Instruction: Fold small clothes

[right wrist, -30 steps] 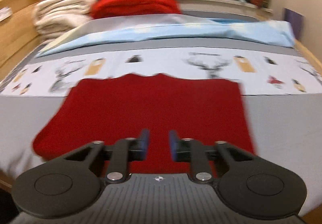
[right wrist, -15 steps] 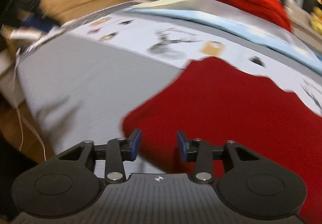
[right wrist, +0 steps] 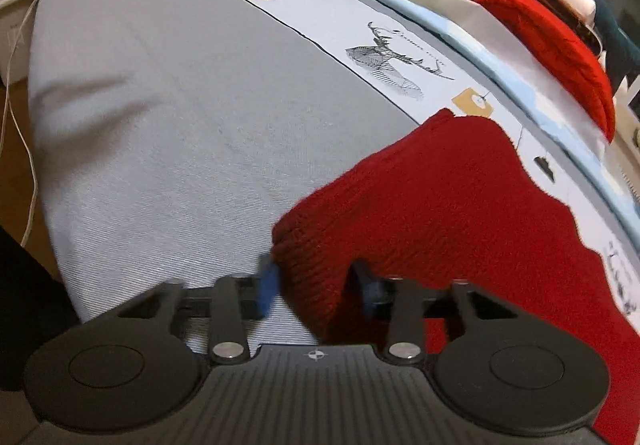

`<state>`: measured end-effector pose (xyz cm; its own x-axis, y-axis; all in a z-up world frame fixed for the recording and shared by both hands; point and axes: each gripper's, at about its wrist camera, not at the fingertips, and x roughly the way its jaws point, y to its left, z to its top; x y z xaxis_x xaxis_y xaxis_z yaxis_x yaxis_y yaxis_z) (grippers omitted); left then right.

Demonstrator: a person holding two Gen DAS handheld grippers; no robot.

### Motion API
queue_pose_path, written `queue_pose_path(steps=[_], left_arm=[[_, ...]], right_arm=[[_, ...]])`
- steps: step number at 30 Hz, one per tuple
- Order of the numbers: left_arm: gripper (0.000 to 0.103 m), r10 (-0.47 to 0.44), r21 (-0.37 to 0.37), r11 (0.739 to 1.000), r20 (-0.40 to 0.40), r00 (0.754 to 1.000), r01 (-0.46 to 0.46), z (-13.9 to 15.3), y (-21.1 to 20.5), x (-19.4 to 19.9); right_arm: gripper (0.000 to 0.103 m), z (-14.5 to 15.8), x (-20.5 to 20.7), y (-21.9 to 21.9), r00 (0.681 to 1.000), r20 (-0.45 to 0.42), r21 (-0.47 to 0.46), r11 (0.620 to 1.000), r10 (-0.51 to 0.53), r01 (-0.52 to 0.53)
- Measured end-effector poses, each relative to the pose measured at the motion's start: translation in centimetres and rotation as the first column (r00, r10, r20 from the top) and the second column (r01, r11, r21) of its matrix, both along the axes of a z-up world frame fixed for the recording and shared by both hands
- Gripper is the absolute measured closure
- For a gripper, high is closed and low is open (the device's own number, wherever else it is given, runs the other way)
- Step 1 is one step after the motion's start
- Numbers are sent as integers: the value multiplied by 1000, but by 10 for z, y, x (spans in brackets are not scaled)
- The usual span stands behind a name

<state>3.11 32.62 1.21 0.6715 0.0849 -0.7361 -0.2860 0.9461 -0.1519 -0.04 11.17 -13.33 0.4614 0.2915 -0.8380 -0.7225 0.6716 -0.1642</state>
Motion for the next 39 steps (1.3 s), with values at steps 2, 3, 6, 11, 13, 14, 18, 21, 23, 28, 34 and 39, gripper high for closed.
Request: queue_pose_path(steps=[2, 3, 6, 11, 13, 14, 18, 21, 23, 28, 34, 39], left_arm=[[63, 4, -5, 1000, 3, 1000, -4, 2, -3, 2], [63, 4, -7, 1000, 6, 1000, -4, 3, -5, 2], [63, -4, -19, 1000, 19, 1000, 4, 7, -18, 7], [63, -54, -30, 998, 32, 998, 55, 12, -56, 23], [63, -83, -32, 996, 35, 996, 84, 12, -77, 31], [63, -103, -32, 994, 33, 994, 104, 11, -91, 36], [63, -183, -19, 983, 29, 983, 183, 7, -141, 51], [62, -241, 9, 971, 17, 970, 241, 1, -179, 61], [62, -278, 30, 960, 3, 961, 277, -5, -203, 67], [63, -333, 33, 942, -23, 943, 334, -18, -238, 76], [63, -389, 17, 921, -41, 920, 390, -31, -264, 86], [60, -429, -32, 903, -53, 902, 428, -41, -286, 91]], right_arm=[[86, 9, 10, -9, 998, -32, 70, 996, -48, 50], [88, 19, 15, -19, 995, -52, 125, 988, -88, 94], [89, 57, 27, -53, 981, -55, 278, 941, -187, 195], [90, 121, 47, -166, 902, -69, 492, 772, -427, 403], [90, 134, 50, -222, 838, -97, 541, 678, -537, 497], [90, 140, 47, -255, 795, -107, 559, 625, -598, 545], [90, 136, 26, -362, 595, -178, 543, 426, -784, 724], [90, 100, 18, -422, 435, -289, 397, 306, -853, 865], [88, 63, 14, -458, 298, -412, 261, 201, -861, 944], [60, 51, 6, -485, 271, -426, 230, 186, -863, 955], [48, 82, 34, -499, 421, -340, 333, 311, -841, 890], [34, 41, 90, -503, 465, -418, 233, 403, -780, 885]])
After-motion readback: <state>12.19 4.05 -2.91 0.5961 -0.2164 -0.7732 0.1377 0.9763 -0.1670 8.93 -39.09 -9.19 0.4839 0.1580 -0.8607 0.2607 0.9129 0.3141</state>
